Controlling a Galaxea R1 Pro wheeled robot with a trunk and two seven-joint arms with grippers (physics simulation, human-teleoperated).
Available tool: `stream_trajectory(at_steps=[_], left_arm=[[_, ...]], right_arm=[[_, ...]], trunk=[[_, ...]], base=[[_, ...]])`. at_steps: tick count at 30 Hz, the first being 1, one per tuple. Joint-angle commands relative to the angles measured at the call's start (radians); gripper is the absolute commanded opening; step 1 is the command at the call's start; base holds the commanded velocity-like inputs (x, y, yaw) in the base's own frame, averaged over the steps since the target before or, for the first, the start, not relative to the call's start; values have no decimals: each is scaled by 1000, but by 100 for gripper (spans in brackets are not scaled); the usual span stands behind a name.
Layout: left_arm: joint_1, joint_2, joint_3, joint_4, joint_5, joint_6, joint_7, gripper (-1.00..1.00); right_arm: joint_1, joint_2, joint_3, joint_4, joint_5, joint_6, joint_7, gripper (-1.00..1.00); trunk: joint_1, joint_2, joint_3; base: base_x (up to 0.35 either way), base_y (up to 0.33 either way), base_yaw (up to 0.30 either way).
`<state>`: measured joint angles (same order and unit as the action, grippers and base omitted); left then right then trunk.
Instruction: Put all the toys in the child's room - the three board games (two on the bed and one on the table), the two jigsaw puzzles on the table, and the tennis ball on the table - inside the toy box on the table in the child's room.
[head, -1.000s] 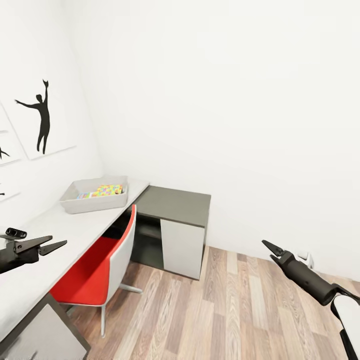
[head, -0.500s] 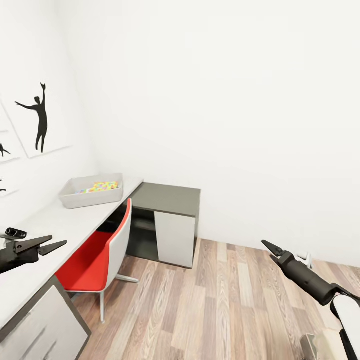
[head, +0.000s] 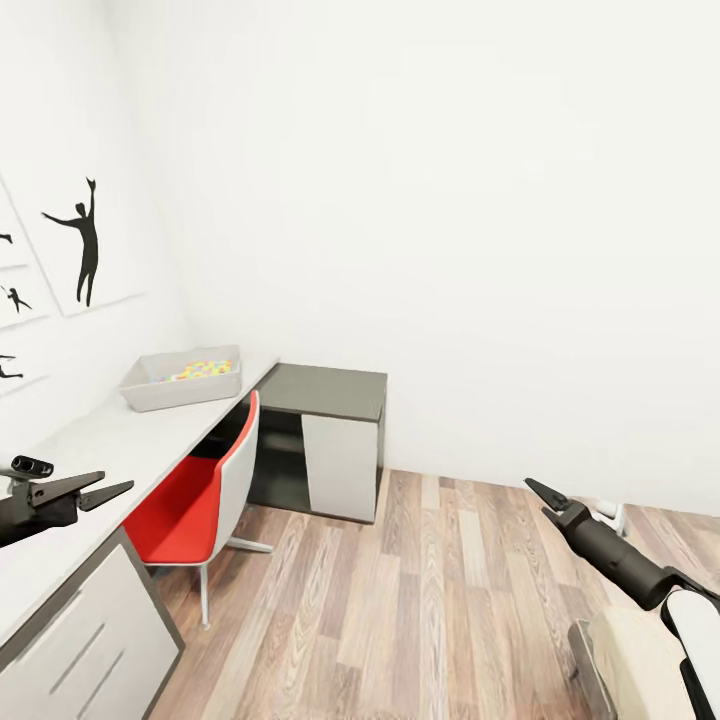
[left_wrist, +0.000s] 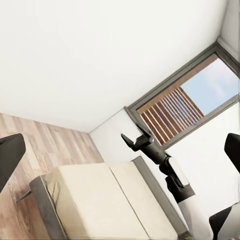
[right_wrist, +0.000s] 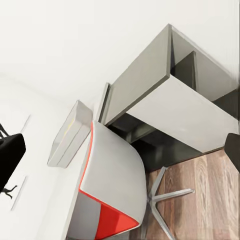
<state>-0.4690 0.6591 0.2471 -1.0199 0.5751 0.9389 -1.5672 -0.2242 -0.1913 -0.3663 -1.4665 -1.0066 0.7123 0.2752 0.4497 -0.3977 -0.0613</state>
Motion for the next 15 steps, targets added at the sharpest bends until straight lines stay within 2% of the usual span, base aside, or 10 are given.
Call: stream_trajectory(at_steps=[1,8,15], left_arm=[[0,0,0,0,0,11,-4,100],[0,0,0,0,0,11,-4,100],[0,0,0,0,0,11,-4,100]], right_arm=[[-1,0,0,0,1,5,3,100],[-1,1,36,1,3,1,-1,100],[-1,0,40,2,3,1,-3,100]], trunk=[[0,-2,-1],[0,-2,8],[0,-2,14]], base=[[-203,90,-201],[-177,111,-208],[-165,111,-226]])
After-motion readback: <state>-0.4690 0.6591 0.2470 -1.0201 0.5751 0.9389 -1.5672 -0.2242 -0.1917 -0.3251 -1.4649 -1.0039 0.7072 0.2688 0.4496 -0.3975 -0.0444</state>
